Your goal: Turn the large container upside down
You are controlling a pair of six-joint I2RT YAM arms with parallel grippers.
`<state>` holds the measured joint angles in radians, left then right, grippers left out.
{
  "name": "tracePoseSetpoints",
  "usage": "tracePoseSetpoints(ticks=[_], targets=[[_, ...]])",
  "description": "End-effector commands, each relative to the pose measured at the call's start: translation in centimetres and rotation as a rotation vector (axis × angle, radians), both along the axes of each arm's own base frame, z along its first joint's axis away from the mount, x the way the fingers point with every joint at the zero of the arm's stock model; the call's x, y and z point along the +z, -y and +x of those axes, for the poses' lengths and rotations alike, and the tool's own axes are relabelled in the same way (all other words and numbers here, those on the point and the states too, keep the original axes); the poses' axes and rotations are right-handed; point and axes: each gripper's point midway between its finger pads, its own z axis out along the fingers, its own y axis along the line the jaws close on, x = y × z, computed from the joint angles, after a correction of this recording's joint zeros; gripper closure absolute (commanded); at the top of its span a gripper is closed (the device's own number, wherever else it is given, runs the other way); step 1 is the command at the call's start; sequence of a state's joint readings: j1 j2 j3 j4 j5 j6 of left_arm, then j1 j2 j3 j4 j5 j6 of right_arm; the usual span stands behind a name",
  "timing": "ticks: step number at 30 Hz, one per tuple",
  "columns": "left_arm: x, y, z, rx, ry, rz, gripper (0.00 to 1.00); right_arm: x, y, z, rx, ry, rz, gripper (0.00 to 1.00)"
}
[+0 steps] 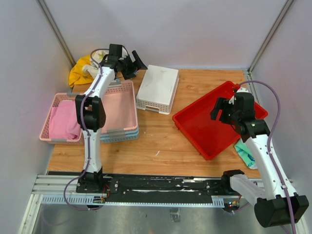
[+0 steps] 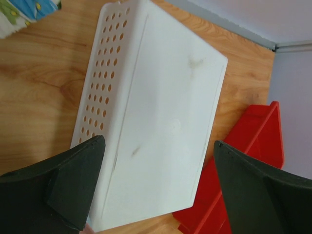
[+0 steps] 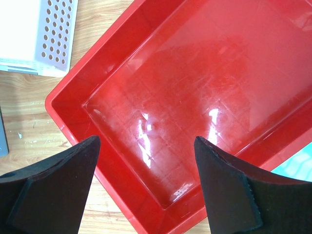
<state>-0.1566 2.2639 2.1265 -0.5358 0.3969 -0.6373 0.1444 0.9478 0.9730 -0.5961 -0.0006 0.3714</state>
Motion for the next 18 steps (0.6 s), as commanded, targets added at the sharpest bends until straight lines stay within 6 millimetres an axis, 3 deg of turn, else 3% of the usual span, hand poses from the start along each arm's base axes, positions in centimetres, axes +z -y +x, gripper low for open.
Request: tracePoseSetpoints(ticks=[1,6,8,13,18], targets=[[5.1,-0.7,-0.2,0.020,0.136,0.119,0.03,0.2,-0.8,0.3,0.007,0.006,0.035,0.20],[6.9,3.9,-2.5,-0.073,0.238,0.284,0.03,-0.6,-0.9,1.5,-0.071,-0.030,0.090,0.23],[6.9,7.2,-3.7,-0.153,0.274,0.328,0.02,-1.1,-1.0,2.2,-0.103,-0.055,0.111,0.24],[6.2,15.9,-6.8,-0.360,0.380,0.418,0.01,-1.4,-1.3,3.2,-0.130,-0.144,0.114,0.24],[3.6,20.7,-7.7,-0.482,0.350,0.289,0.01,-1.8,-0.2,2.4,-0.176,-0.167,0.082,0.23]])
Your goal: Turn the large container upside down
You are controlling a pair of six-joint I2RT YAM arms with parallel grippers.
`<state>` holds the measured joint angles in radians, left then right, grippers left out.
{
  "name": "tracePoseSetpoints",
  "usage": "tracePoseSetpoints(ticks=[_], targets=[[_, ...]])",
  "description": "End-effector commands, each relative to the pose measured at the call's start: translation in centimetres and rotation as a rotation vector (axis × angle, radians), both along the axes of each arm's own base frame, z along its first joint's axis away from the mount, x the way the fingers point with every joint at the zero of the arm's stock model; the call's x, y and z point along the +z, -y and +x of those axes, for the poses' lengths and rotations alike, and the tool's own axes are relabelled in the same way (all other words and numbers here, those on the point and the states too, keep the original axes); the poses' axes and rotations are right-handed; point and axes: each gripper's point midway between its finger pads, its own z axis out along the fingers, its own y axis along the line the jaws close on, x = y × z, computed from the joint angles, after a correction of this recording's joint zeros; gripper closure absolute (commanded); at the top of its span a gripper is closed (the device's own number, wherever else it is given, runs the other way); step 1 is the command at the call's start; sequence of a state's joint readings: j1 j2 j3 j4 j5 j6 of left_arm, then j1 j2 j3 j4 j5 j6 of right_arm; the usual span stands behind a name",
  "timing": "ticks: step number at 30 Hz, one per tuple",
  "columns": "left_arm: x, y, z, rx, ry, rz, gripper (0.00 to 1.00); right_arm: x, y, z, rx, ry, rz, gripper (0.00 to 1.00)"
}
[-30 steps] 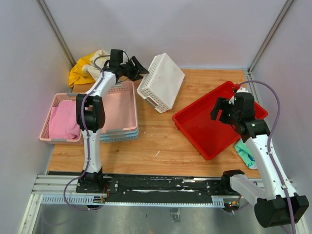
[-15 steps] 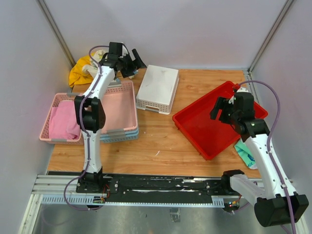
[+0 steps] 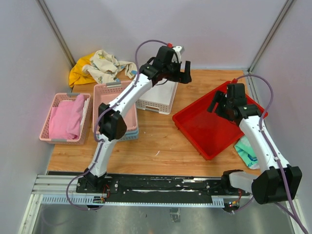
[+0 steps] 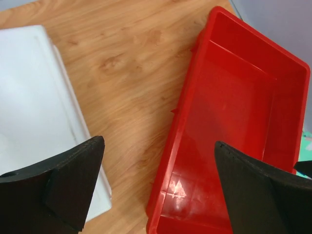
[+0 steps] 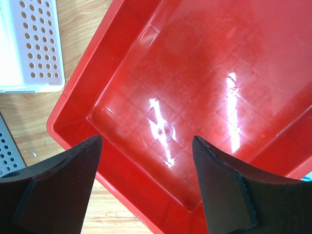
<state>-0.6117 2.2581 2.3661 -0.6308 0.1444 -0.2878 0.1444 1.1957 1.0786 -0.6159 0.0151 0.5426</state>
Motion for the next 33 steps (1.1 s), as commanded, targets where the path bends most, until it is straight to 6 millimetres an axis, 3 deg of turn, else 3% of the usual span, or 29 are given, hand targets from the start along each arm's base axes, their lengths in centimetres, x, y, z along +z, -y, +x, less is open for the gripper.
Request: tracePoseSetpoints(ticks=[1,7,11,15,22,25,29,33], targets=[[-4.0,1.4,1.1,-0.072,-0.047,-0.006,0.01,0.7,0.8,-1.3,-0.052,-0.002,-0.017,0.24],[-8.7,4.6,0.2,-0.138,-0.055,0.039,0.01,-0.2,1.3,-3.2,-0.061,0.003,-0.026,0.23],[-11.0,3.8,1.1,-0.067,-0.066,0.087,0.01,0.1,1.3,-3.7,-0.052,0.019,-0.025,0.23],[-11.7,1.3,2.5,0.039,-0.071,0.124,0.01,0.4,1.3,-3.4,-0.053,0.027,-0.026,0.23],[-10.9,-4.4,5.0,0.163,-0.122,0.043,0.01,0.8,1.3,-1.8,-0.103,0.015,-0.015,0.29],[-9.1,-3.7,4.2,0.119,-0.126,0.014,0.01,0.5,1.3,-0.5,-0.141,0.000,-0.009,0.29],[-6.1,-1.6,1.3,0.055,-0.138,-0.054,0.02,0.5,1.3,1.6,-0.213,-0.027,0.002,0.29],[-1.6,-1.3,-1.1,0.045,-0.088,-0.083,0.02,-0.2,1.3,4.1,-0.280,-0.059,0.008,0.29]])
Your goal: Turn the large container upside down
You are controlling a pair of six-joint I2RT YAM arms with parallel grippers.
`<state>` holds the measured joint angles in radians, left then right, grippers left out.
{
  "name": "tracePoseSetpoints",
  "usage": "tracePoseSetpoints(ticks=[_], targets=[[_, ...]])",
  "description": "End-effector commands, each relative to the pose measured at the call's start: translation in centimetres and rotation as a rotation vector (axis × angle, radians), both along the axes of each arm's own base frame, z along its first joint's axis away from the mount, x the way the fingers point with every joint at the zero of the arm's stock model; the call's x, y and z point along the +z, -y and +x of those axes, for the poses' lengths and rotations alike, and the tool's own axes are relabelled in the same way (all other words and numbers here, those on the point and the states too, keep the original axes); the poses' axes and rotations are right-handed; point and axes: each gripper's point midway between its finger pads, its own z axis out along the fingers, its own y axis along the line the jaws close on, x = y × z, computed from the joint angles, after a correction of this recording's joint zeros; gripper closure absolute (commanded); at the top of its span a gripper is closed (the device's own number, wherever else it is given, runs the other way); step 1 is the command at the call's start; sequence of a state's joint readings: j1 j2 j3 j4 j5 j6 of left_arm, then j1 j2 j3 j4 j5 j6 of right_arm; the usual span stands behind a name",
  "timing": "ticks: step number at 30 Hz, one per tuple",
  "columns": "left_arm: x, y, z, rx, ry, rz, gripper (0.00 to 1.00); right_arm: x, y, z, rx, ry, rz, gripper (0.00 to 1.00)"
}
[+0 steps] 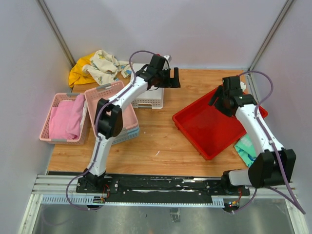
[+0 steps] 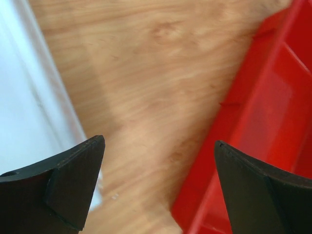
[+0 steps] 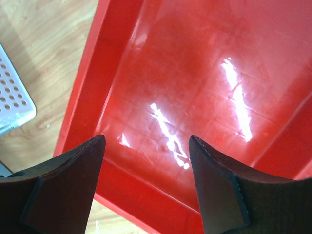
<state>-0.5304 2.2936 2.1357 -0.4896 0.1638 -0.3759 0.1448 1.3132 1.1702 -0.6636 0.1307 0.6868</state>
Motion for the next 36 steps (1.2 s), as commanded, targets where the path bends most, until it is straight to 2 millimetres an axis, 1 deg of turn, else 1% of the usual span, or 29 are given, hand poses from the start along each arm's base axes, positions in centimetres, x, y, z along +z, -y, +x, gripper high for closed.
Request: tracePoseSetpoints(ticks=[1,4,6,7,10,14,16,18,19,20,21,22,23,25,26,27,29,30,33,36], targets=[[8.8,2.0,-4.3,-0.058,0.081,-0.106,0.02,0.1,-0.1,2.7,-0.106,-0.015,0.009,0.29],[12.3,1.3,-6.2,-0.031,0.108,-0.124,0.01,-0.6,-0.7,4.4,-0.115,-0.073,0.020,0.28],[14.4,0.8,-7.7,-0.017,0.146,-0.127,0.01,-1.4,-1.0,5.9,-0.128,-0.104,0.023,0.28],[15.1,0.6,-8.4,-0.015,0.155,-0.132,0.01,-1.8,-1.2,6.5,-0.132,-0.115,0.027,0.28],[16.7,-0.6,-10.1,-0.005,0.162,-0.153,0.01,-3.3,-1.7,8.1,-0.141,-0.147,0.030,0.27],[18.2,-1.7,-12.3,-0.007,0.174,-0.179,0.01,-5.5,-3.1,10.2,-0.121,-0.200,0.067,0.27],[18.7,-2.3,-13.0,-0.002,0.189,-0.188,0.01,-6.6,-3.5,10.8,-0.115,-0.224,0.064,0.27],[19.1,-2.8,-13.6,-0.001,0.206,-0.206,0.01,-7.8,-3.3,10.8,-0.113,-0.250,0.046,0.30],[19.1,-2.9,-13.8,-0.004,0.212,-0.212,0.01,-8.2,-3.1,10.7,-0.115,-0.260,0.037,0.37],[19.0,-3.0,-14.0,-0.006,0.213,-0.214,0.01,-8.4,-3.1,10.6,-0.112,-0.264,0.032,0.40],[19.0,-3.0,-14.2,-0.006,0.214,-0.218,0.01,-8.5,-3.1,10.6,-0.108,-0.268,0.032,0.47],[19.0,-3.1,-14.3,-0.011,0.215,-0.218,0.01,-9.6,-3.2,10.4,-0.102,-0.293,0.028,0.55],[19.0,-3.0,-14.3,-0.016,0.215,-0.217,0.01,-9.7,-3.3,10.4,-0.093,-0.294,0.032,0.64],[18.9,-3.0,-14.5,-0.022,0.213,-0.215,0.01,-9.6,-3.6,10.3,-0.075,-0.288,0.049,0.86],[18.9,-3.0,-14.5,-0.023,0.212,-0.214,0.01,-9.6,-3.9,10.3,-0.065,-0.289,0.055,0.92],[18.8,-3.0,-14.5,-0.025,0.213,-0.213,0.01,-9.7,-4.0,10.2,-0.058,-0.290,0.060,0.93],[18.7,-2.9,-14.5,-0.026,0.209,-0.212,0.01,-8.7,-4.2,10.3,-0.046,-0.266,0.064,0.91],[18.6,-2.9,-14.6,-0.029,0.206,-0.212,0.01,-8.7,-4.3,10.2,-0.043,-0.267,0.063,0.87],[18.6,-2.8,-14.9,-0.043,0.202,-0.219,0.01,-9.0,-4.2,10.3,-0.043,-0.276,0.054,0.71],[18.7,-2.9,-15.1,-0.044,0.206,-0.218,0.01,-10.2,-4.2,10.7,-0.050,-0.305,0.048,0.57]])
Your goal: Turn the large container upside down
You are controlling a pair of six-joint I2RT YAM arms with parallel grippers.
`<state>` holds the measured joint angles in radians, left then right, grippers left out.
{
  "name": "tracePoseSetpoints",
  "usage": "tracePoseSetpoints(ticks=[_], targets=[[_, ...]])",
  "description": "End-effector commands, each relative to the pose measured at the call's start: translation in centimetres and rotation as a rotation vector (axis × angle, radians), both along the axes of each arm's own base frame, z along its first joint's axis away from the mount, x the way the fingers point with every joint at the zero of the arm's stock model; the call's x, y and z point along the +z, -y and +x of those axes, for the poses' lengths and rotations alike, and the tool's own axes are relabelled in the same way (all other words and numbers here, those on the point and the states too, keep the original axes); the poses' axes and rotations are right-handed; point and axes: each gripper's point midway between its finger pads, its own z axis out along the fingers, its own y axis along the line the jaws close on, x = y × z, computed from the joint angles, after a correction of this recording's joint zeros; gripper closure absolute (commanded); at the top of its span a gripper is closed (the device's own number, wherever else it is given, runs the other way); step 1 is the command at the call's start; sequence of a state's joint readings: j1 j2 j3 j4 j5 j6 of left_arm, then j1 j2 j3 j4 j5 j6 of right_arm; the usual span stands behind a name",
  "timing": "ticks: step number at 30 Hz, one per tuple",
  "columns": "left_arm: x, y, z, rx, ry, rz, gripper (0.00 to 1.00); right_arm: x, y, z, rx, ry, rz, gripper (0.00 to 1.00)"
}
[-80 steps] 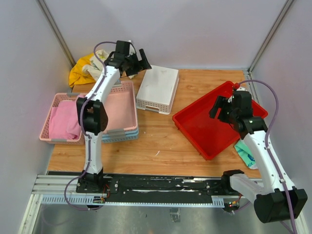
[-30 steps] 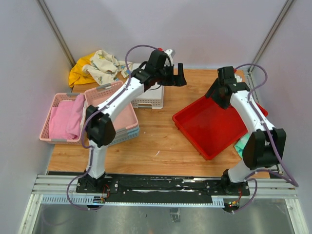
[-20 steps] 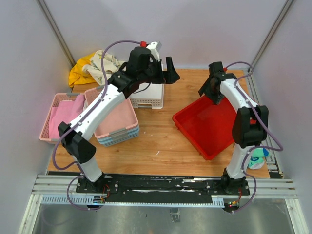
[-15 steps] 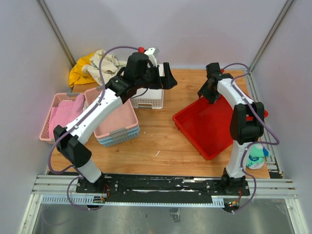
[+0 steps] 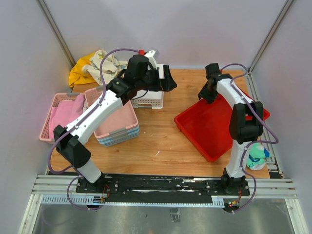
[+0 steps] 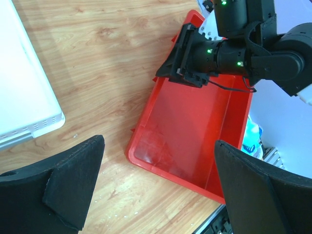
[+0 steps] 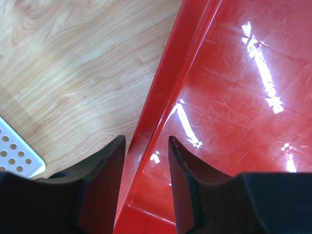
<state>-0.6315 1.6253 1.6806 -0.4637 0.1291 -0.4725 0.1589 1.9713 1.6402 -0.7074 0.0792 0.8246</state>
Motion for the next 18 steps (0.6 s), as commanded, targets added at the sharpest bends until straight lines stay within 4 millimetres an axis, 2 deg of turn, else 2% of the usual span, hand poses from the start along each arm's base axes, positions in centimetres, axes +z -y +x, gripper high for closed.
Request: tracePoseSetpoints(ticks=[1,6,8,9,12,14,15,18], targets=[[2.1,0.0,-0.8,-0.018,0.057,-0.036,0.01,-2.1,-0.4,-0.8,0.028,-0.087,-0.033,0.55],[1.9,-0.1,-1.0,-0.024,0.055,-0.033,0.01,-2.8,-0.6,-0.6,0.029,-0.119,-0.032,0.55],[1.9,0.0,-1.1,-0.026,0.053,-0.033,0.01,-2.4,-0.6,-0.6,0.026,-0.110,-0.030,0.63],[1.9,0.0,-1.1,-0.027,0.054,-0.033,0.01,-2.1,-0.6,-0.6,0.024,-0.100,-0.028,0.71],[2.1,-0.1,-1.0,-0.026,0.062,-0.029,0.01,-0.8,-1.2,-0.5,0.034,-0.051,-0.006,0.91],[2.2,-0.2,-1.0,-0.030,0.068,-0.020,0.01,0.6,-2.1,-0.3,0.055,-0.022,0.020,0.98],[2.2,-0.3,-1.1,-0.032,0.070,-0.010,0.01,1.0,-2.7,-0.3,0.068,-0.015,0.036,0.99],[2.3,-1.3,-1.0,-0.014,0.089,0.043,0.01,4.6,-4.6,-0.5,0.099,0.049,0.116,0.99]])
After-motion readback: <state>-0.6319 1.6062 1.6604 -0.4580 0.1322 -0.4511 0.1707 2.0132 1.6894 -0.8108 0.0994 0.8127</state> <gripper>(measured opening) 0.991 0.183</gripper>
